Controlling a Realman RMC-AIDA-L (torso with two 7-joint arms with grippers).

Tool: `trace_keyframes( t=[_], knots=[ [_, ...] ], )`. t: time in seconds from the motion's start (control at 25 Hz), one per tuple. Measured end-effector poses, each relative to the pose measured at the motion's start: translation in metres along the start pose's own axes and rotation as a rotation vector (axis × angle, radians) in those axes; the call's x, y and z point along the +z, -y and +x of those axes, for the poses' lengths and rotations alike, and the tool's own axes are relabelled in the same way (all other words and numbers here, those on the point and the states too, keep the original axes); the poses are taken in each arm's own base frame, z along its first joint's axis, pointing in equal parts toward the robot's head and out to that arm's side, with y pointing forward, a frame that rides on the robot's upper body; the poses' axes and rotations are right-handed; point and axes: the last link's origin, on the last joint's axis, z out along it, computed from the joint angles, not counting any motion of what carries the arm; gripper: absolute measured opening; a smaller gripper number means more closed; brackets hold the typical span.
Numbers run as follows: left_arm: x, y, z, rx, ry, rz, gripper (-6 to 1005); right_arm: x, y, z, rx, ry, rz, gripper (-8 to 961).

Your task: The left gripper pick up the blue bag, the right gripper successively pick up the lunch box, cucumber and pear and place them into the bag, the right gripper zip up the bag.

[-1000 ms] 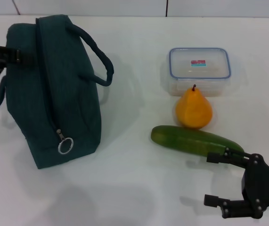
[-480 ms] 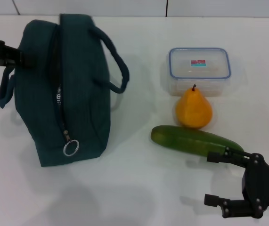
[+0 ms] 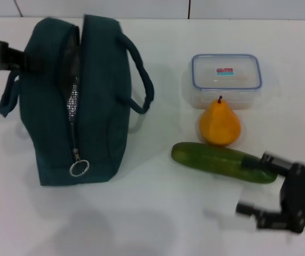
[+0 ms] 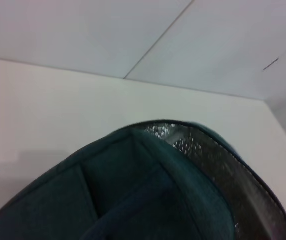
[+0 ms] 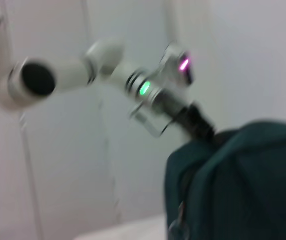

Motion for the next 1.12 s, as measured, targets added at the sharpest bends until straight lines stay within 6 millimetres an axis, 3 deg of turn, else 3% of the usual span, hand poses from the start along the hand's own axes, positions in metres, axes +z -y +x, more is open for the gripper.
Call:
trace_keyframes(
  t=[0.24,0.6,0.8,0.84,0.88,1.12],
  knots=[
    [0.01,-0.009,0.002,0.01,0.003,-0.047,43,-0.017,0.002,-0.017,0.158,0.297,0.202,886],
    [0.02,-0.022,0.009,0.035,-0.001,-0.1,44,-0.045,0.018,-0.012,0.574,0.59,0.452,885],
    [0.021,-0.024,0.012,0.04,-0.009,-0.101,44,-0.05,0.039,0.008,0.919,0.622,0.564,884],
    [0.021,-0.024,0.012,0.044,-0.01,-0.102,44,-0.05,0.039,0.008,0.919,0.622,0.564,884],
    [0.021,-0.024,0.013,0.047,-0.012,-0.102,44,-0.047,0.05,0.017,1.003,0.599,0.623,884],
    [0.023,-0.029,0.018,0.064,-0.021,-0.116,42,-0.032,0.072,0.02,1.074,0.559,0.676,883]
  ],
)
